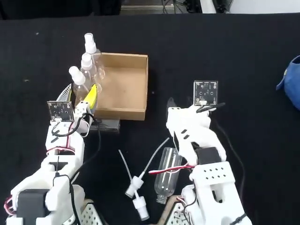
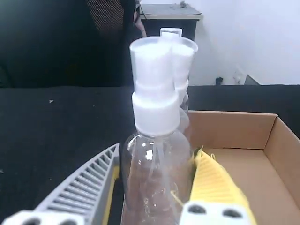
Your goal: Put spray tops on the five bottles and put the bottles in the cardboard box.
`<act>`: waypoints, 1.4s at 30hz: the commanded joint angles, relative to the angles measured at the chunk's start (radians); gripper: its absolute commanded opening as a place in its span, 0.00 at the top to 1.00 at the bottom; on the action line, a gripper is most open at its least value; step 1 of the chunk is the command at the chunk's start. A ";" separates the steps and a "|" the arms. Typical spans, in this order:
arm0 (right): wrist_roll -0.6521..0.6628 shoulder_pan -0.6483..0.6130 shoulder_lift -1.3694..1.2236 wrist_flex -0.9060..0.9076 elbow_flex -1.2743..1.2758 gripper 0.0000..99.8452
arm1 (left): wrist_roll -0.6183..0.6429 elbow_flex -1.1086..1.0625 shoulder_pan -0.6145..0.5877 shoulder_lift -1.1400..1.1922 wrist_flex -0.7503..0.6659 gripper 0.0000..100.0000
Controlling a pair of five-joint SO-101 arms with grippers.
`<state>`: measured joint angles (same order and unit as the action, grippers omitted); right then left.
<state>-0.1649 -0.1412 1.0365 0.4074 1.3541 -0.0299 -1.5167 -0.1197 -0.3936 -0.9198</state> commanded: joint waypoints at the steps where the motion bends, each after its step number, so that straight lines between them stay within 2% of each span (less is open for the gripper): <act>1: -0.006 0.021 0.019 -0.038 0.008 0.84 | -0.005 0.024 -0.016 -0.002 -0.018 0.97; 5: -0.006 0.021 0.019 -0.092 0.035 0.84 | -0.005 0.025 -0.018 -0.002 -0.005 0.97; 11: -0.006 0.021 0.019 -0.109 0.044 0.84 | -0.005 0.079 -0.019 -0.003 0.164 0.97; 16: -0.006 0.021 0.019 -0.110 0.044 0.84 | -0.005 0.064 -0.021 -0.003 0.110 0.97; 42: -0.006 0.023 0.019 -0.110 0.044 0.84 | -0.014 0.064 -0.025 -0.003 0.112 0.97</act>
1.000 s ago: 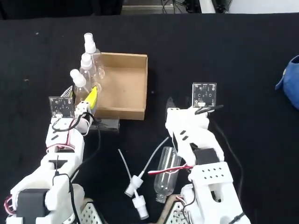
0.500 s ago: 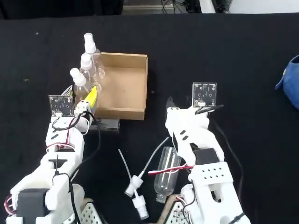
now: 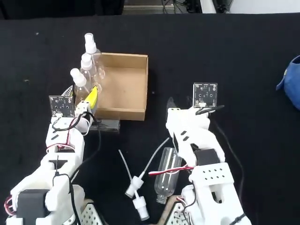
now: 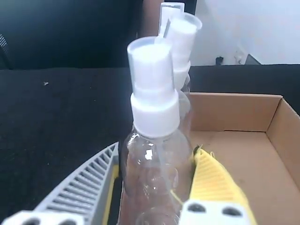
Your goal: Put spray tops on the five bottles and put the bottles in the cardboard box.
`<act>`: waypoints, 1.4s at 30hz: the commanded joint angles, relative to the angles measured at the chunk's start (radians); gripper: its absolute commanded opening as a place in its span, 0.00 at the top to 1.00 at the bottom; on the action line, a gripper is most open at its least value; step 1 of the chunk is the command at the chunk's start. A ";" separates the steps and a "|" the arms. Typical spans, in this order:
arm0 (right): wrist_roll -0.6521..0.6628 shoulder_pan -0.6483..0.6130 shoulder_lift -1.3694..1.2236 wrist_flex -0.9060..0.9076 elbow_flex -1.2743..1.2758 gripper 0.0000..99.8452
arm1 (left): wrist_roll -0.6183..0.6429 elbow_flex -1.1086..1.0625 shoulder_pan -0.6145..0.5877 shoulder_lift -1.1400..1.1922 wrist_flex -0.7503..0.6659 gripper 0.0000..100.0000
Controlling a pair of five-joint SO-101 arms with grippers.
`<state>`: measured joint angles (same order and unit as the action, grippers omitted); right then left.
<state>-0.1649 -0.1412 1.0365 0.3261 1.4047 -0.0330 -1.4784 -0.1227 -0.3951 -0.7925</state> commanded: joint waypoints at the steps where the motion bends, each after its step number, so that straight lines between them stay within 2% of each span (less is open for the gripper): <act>1: -0.006 0.023 0.019 -0.031 -0.007 0.84 | -0.011 0.025 -0.022 -0.002 -0.015 0.97; 3: -0.006 0.023 0.019 -0.031 -0.007 0.84 | -0.011 0.025 -0.022 -0.002 -0.017 0.95; 7: -0.006 0.023 0.019 -0.031 -0.007 0.84 | -0.003 0.025 -0.022 -0.002 -0.015 0.81; 9: -0.006 0.023 0.019 -0.031 -0.007 0.84 | -0.002 0.025 -0.022 -0.002 -0.015 0.79; 31: -0.006 0.023 0.019 -0.032 -0.007 0.84 | -0.009 0.025 -0.024 -0.023 -0.021 0.79; 42: -0.006 0.023 0.019 -0.032 -0.008 0.84 | -0.011 -0.143 -0.024 -0.299 -0.008 0.79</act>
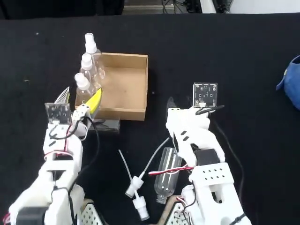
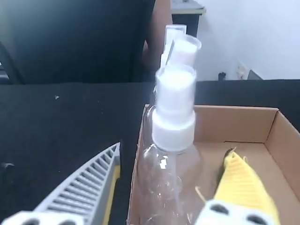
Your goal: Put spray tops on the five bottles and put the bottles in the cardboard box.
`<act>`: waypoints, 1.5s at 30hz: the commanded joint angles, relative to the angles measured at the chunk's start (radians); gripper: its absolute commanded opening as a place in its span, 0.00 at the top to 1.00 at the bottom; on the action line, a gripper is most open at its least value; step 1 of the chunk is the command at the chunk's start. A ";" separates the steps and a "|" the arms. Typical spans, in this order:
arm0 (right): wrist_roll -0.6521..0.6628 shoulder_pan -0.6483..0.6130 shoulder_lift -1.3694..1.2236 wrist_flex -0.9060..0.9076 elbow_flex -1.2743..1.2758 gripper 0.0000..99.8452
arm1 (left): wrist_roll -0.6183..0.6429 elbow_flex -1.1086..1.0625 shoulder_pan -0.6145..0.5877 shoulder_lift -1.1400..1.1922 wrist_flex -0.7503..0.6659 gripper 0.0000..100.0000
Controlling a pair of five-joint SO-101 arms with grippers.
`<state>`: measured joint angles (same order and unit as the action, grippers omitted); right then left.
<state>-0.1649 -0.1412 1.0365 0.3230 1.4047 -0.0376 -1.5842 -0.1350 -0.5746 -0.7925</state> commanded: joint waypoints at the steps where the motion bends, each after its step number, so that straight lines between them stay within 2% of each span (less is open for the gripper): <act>1: -0.006 0.023 0.019 -0.029 -0.008 0.84 | -0.006 -0.048 -0.012 -0.146 0.015 0.79; 7: -0.006 0.023 0.019 -0.029 -0.007 0.84 | -0.003 -0.050 -0.012 -0.319 0.285 0.79; 23: -0.006 0.023 0.016 -0.029 -0.007 0.84 | -0.003 -0.125 -0.016 -0.979 1.005 0.79; 31: -0.006 0.021 0.015 -0.029 -0.007 0.84 | -0.006 -0.113 -0.159 -1.266 1.392 0.79; 39: -0.006 -0.026 0.018 -0.029 0.008 0.84 | -0.006 -0.116 -0.272 -1.218 1.438 0.80; 45: -0.006 -0.026 0.019 -0.029 0.010 0.84 | -0.006 -0.111 -0.415 -1.218 1.428 0.80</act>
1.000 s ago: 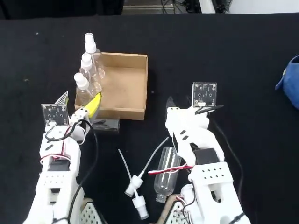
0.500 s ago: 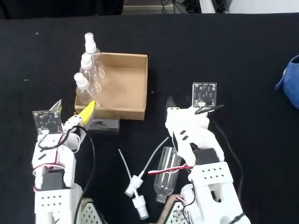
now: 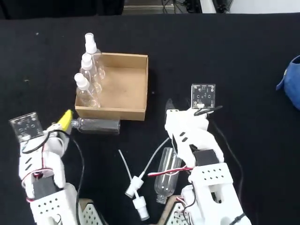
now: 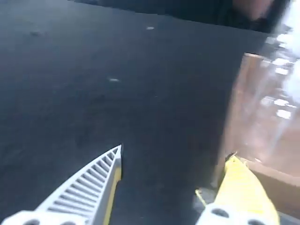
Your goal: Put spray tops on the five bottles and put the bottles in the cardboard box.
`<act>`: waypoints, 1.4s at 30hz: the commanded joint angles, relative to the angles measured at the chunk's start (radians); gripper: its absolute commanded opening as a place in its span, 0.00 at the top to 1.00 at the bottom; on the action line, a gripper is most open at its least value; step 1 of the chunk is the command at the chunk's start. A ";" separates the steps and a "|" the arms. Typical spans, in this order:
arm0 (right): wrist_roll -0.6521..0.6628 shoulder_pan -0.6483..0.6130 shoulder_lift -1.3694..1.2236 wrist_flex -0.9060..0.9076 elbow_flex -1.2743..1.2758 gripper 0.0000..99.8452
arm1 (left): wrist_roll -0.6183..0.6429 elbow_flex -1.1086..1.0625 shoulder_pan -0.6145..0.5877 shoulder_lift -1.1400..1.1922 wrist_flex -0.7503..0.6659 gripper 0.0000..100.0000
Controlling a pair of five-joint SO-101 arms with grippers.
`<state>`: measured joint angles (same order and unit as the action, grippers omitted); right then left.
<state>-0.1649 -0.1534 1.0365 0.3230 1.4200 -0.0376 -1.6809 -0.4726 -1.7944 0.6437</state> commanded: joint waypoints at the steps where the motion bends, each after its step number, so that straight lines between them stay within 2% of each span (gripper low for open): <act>1: -0.006 -0.014 0.019 -0.029 -0.005 0.84 | -0.011 -0.013 -0.085 0.002 -0.008 0.80; 9: -0.006 -0.014 0.019 -0.029 -0.005 0.84 | -0.163 -0.004 -0.088 0.012 0.060 0.80; 18: -0.006 -0.014 0.019 -0.029 -0.005 0.84 | -0.166 0.113 -0.084 0.029 0.190 0.80; 24: -0.006 -0.014 0.019 -0.029 -0.005 0.84 | -0.167 0.265 -0.071 0.236 0.232 0.80; 26: -0.006 -0.014 0.019 -0.029 -0.005 0.84 | -0.167 0.315 -0.071 0.328 0.209 0.80; 33: -0.006 -0.014 0.019 -0.029 -0.005 0.84 | -0.173 0.406 -0.058 0.660 -0.025 0.80; 42: -0.006 -0.014 0.019 -0.029 -0.004 0.84 | -0.170 0.588 -0.002 1.073 -0.158 0.80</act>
<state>-0.1649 -0.1534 1.0365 0.3230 1.4200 -0.2033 -1.2267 -0.4971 -0.8523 0.5593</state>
